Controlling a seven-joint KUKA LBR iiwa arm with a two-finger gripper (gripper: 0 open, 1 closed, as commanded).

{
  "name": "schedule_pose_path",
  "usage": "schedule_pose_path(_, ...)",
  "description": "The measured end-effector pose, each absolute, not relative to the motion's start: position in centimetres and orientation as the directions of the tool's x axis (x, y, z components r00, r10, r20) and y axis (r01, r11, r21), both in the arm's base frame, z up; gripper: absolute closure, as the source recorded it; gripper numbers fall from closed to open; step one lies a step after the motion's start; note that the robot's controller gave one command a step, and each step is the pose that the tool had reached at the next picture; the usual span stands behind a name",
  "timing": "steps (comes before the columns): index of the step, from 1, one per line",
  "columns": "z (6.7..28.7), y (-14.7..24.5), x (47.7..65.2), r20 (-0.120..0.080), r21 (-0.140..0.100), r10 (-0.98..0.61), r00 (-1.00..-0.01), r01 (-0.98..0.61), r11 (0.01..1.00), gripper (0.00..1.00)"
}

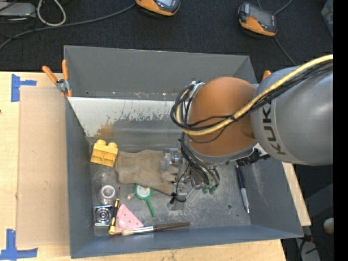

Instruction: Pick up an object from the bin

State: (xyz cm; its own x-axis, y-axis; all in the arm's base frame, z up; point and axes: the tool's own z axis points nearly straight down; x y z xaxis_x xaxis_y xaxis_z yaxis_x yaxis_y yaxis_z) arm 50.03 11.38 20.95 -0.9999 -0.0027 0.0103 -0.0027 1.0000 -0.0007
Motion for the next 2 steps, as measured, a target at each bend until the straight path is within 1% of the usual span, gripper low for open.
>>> schedule_pose_path(1, 21.4, 11.3, 50.2, 0.002, 0.0, 0.002, -1.0, 0.002, 1.0, 0.0)
schedule_pose_path(2, 13.3, 9.0, 49.5, 0.002, 0.001, -0.002, -1.0, -0.002, 1.0, 0.0)
